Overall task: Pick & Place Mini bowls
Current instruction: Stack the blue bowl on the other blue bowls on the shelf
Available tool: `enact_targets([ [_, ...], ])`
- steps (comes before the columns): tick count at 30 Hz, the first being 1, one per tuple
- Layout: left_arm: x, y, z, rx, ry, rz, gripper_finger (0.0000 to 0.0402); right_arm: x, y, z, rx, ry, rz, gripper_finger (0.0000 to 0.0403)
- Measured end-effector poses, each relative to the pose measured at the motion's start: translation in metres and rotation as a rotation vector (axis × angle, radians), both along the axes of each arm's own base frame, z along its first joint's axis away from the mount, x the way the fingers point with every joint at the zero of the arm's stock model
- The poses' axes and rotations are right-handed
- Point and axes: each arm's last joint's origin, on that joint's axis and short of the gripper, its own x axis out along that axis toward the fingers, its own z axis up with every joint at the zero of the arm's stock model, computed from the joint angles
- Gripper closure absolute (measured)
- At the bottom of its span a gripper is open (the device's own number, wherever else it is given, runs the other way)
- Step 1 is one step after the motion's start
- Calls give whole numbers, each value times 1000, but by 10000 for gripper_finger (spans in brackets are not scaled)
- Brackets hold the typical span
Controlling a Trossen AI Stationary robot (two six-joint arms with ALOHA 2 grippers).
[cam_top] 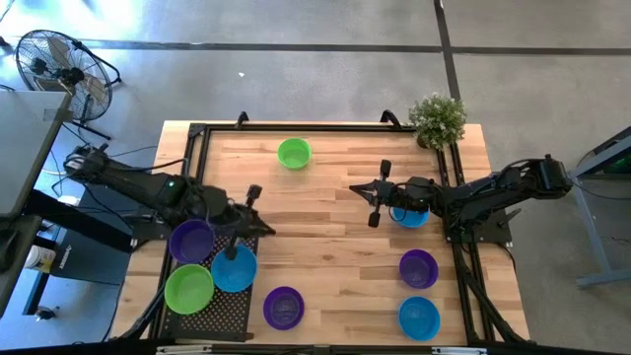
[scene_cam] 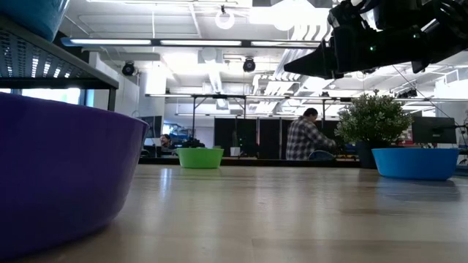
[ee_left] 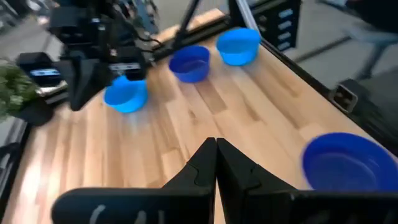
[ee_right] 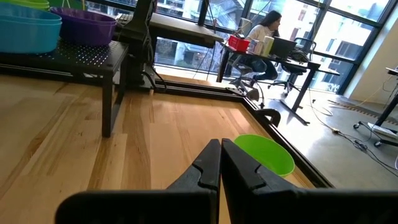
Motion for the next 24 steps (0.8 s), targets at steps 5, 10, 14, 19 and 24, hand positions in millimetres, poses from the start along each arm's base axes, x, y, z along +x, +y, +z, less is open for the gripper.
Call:
enact_targets([
  [5,5,16,-31,-12,-82,5,401,0,0,-1,0,5,0,402],
  [10,8,32,-61,-23,-151,57,401,0,0,-1,0,8,0,402],
  [14,5,46,-74,-43,-199,71,401,0,0,-1,0,8,0,402],
  [19,-2,58,-75,-75,-243,65,401,0,0,-1,0,10,0,402],
  [24,-16,60,-62,-76,-312,74,401,0,0,-1,-8,14,1,402],
])
